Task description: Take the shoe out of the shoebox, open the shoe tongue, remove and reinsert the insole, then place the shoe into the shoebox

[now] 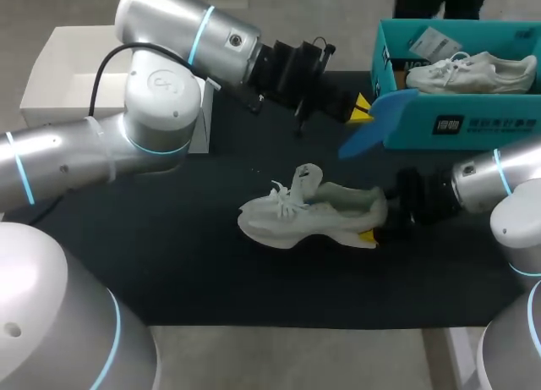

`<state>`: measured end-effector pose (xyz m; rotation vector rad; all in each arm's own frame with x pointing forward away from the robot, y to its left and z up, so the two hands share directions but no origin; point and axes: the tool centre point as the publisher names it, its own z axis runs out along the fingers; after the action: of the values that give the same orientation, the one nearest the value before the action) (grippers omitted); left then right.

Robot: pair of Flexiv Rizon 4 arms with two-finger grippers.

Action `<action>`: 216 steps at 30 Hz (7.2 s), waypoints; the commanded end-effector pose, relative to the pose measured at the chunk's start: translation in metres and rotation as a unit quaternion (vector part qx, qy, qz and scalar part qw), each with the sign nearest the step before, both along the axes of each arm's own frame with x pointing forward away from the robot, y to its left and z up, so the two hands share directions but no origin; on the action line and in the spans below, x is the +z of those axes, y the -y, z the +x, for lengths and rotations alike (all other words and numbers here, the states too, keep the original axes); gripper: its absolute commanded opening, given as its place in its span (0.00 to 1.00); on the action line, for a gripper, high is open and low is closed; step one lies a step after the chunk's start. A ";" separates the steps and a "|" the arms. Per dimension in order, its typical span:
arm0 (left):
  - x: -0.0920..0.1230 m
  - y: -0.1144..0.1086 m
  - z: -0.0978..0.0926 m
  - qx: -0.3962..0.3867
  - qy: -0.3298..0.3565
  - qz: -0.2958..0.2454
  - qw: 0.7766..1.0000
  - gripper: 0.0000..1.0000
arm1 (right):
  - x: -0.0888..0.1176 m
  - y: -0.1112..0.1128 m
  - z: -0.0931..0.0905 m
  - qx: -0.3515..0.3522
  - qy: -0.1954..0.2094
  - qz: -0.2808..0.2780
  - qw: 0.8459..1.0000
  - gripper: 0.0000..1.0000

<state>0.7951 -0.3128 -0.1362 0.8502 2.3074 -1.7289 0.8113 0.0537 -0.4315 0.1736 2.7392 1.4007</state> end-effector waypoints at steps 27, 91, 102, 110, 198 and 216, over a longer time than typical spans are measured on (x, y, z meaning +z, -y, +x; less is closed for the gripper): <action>0.083 -0.081 -0.125 0.037 -0.365 -0.059 0.928 0.00 | -0.006 -0.003 -0.001 -0.001 0.000 -0.002 1.000 0.00; 0.140 -0.108 -0.221 -0.059 -0.578 -0.110 0.807 0.00 | -0.006 -0.003 -0.001 -0.001 0.000 -0.002 1.000 0.00; 0.140 -0.108 -0.221 -0.059 -0.578 -0.110 0.807 0.00 | -0.006 -0.003 -0.001 -0.001 0.000 -0.002 1.000 0.00; 0.140 -0.108 -0.221 -0.059 -0.578 -0.110 0.807 0.00 | -0.006 -0.003 -0.001 -0.001 0.000 -0.002 1.000 0.13; 0.140 -0.108 -0.221 -0.059 -0.578 -0.110 0.807 0.00 | 0.085 0.012 -0.014 -0.033 -0.127 -0.417 0.899 1.00; 0.140 -0.108 -0.221 -0.059 -0.578 -0.110 0.807 0.00 | 0.108 0.016 -0.011 -0.034 -0.098 -0.442 0.891 1.00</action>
<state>0.5742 -0.2037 0.0048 -0.2841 2.4752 -3.0569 0.8055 0.0379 -0.3383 0.3549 3.1768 0.0435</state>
